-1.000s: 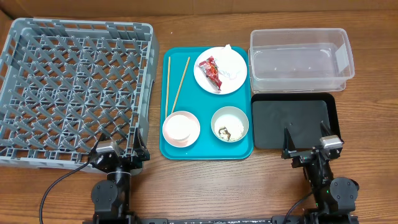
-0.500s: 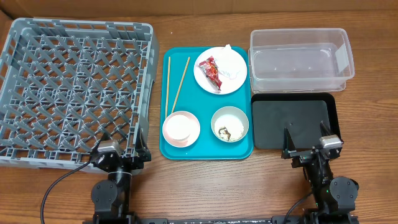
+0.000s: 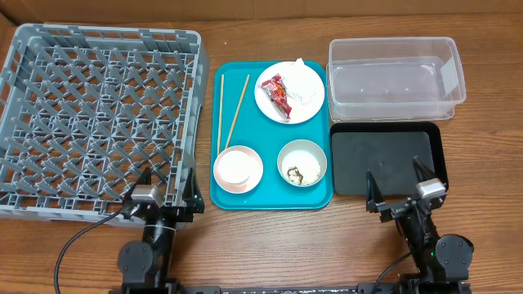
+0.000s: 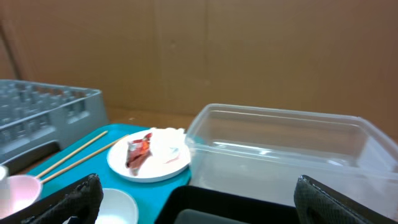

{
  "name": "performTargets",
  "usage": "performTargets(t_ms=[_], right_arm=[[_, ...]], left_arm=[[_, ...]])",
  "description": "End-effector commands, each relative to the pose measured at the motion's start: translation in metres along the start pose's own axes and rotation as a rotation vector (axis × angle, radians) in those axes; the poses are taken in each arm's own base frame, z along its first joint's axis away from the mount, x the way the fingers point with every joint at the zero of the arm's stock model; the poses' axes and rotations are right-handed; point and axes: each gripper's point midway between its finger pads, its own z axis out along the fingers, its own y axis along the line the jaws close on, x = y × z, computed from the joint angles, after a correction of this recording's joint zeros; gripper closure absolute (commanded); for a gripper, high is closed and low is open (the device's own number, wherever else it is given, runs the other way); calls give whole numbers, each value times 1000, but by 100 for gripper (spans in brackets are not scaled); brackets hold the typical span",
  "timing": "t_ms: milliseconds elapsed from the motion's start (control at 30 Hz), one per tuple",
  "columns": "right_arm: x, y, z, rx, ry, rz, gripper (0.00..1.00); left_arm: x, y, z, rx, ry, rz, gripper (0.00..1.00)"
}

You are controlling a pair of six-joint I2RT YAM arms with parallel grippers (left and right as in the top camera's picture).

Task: Sort waste into correct bins and load items into the dishwasher

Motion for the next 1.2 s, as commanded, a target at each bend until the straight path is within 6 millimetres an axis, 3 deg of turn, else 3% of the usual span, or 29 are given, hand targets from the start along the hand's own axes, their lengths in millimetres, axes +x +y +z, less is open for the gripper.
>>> performTargets(t_ms=[0, 100, 167, 267, 433, 600, 700, 767, 900, 967, 1067, 1167], right_arm=[[-50, 11, -7, -53, -91, -24, 0], [-86, 14, -14, -53, -100, -27, 0], [-112, 18, -13, -75, -41, -10, 0], [-141, 26, 4, -142, 93, 72, 0], [-163, 28, 46, -198, 348, 274, 0], [-176, 47, 95, -380, 551, 457, 0], [-167, 64, 125, -547, 582, 546, 0], [-152, 73, 141, -562, 622, 545, 0], [-102, 95, 174, -432, 758, 466, 0], [-70, 97, 193, -293, 810, 370, 0], [-22, 91, 221, -95, 843, 227, 0], [17, 85, 245, -18, 860, 173, 4]], left_arm=[[-26, -20, -5, 93, -42, -6, 0], [-58, -29, -13, 102, -68, 0, 0], [-91, -38, -19, 98, -57, -2, 0], [-126, -46, -12, 78, 49, -21, 0], [-150, -64, 17, 110, 302, -77, 0], [-157, -84, 47, 181, 563, -168, 0], [-147, -84, 58, 176, 673, -210, 0], [-138, -85, 64, 186, 704, -226, 0], [-123, -81, 70, 174, 764, -247, 0], [-110, -92, 57, 235, 849, -292, 0], [-120, -117, 47, 413, 830, -229, 0], [-142, -129, 38, 455, 764, -158, 0]])
